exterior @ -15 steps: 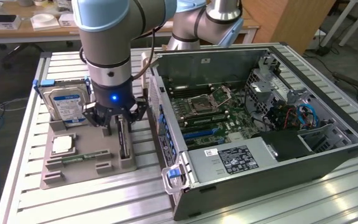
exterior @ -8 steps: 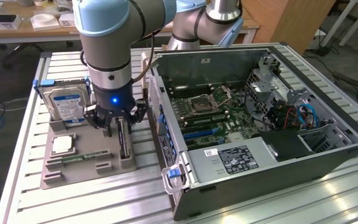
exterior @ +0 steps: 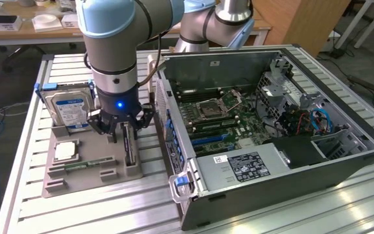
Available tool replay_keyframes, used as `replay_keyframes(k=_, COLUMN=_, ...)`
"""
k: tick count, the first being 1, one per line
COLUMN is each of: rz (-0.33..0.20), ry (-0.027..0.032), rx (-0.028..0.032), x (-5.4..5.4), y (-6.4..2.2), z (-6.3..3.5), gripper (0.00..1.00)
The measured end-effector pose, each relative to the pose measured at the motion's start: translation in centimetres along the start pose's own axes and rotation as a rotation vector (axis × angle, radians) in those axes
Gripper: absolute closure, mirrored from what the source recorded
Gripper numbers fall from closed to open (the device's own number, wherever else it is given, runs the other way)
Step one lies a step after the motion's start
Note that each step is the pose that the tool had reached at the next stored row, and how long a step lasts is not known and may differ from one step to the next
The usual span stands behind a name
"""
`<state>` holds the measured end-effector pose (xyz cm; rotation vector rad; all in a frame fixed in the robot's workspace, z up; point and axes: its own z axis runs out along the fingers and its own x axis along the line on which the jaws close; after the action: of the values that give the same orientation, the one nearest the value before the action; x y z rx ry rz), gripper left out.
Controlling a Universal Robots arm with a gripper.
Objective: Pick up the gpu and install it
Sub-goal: 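Pick up the gpu and move the gpu toward the slot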
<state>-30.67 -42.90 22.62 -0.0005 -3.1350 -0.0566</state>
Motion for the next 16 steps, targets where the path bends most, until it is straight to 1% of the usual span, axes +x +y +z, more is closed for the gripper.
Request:
replay_keyframes(k=3, rz=0.0, ry=0.0, rx=0.0, x=0.0, y=0.0, z=0.0, gripper=0.48)
replay_keyframes(k=4, rz=0.0, ry=0.0, rx=0.0001, x=0.0, y=0.0, z=0.0, gripper=0.55)
replay_keyframes(k=12, rz=0.0, ry=0.0, rx=0.0003, x=-0.01, y=0.0, z=0.0, gripper=0.55)
replay_keyframes(k=14, rz=0.0, ry=0.0, rx=0.0004, x=0.0, y=0.0, z=0.0, gripper=0.57)
replay_keyframes(k=15, rz=0.0, ry=0.0, rx=0.0005, x=-0.01, y=0.0, z=0.01, gripper=0.64)
replay_keyframes(k=16, rz=0.0, ry=-0.0001, rx=0.0005, x=-0.01, y=0.0, z=0.02, gripper=0.64)
